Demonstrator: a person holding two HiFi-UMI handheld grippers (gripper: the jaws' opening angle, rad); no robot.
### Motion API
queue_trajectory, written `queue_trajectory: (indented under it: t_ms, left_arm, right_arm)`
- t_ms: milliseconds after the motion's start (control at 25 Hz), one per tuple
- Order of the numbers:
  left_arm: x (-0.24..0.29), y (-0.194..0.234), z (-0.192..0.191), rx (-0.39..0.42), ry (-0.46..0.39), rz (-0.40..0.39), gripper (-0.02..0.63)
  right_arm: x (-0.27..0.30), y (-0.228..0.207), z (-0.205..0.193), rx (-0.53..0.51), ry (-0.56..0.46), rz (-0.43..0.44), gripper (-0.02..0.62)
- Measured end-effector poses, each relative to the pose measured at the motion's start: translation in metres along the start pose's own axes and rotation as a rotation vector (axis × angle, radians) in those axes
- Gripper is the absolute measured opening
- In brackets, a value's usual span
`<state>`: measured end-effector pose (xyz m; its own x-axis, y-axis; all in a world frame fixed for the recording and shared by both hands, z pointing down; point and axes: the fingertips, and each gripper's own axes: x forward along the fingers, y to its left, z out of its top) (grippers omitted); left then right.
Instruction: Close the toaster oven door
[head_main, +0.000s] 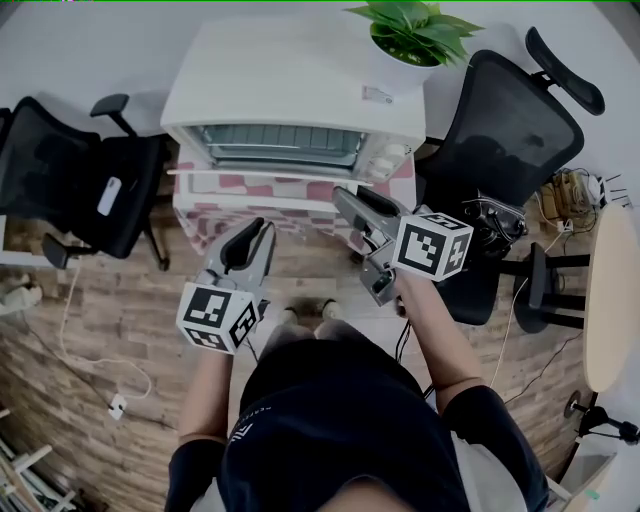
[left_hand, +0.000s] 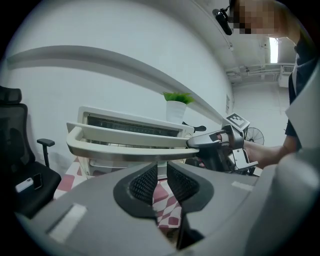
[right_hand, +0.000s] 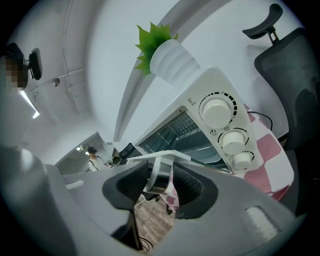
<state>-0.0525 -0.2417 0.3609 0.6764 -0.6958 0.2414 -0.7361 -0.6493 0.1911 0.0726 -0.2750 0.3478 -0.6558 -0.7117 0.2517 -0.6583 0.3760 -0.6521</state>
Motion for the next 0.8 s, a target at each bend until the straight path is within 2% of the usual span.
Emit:
queue_trajectory:
  t_ms: [280, 480, 800]
  left_arm:
    - [0.012, -0.001, 0.014, -0.026, -0.038, 0.031, 0.078]
    - [0.019, 0.0, 0.021, -0.038, -0.052, 0.051, 0.064]
    - [0.026, 0.004, 0.023, -0.042, -0.053, 0.086, 0.061]
  right_arm:
    - [0.006, -0.002, 0.019, 0.072, -0.025, 0.049, 0.16]
    - [0.012, -0.003, 0.033, 0.163, -0.035, 0.082, 0.163]
    - [0.018, -0.008, 0.048, 0.211, -0.057, 0.109, 0.172]
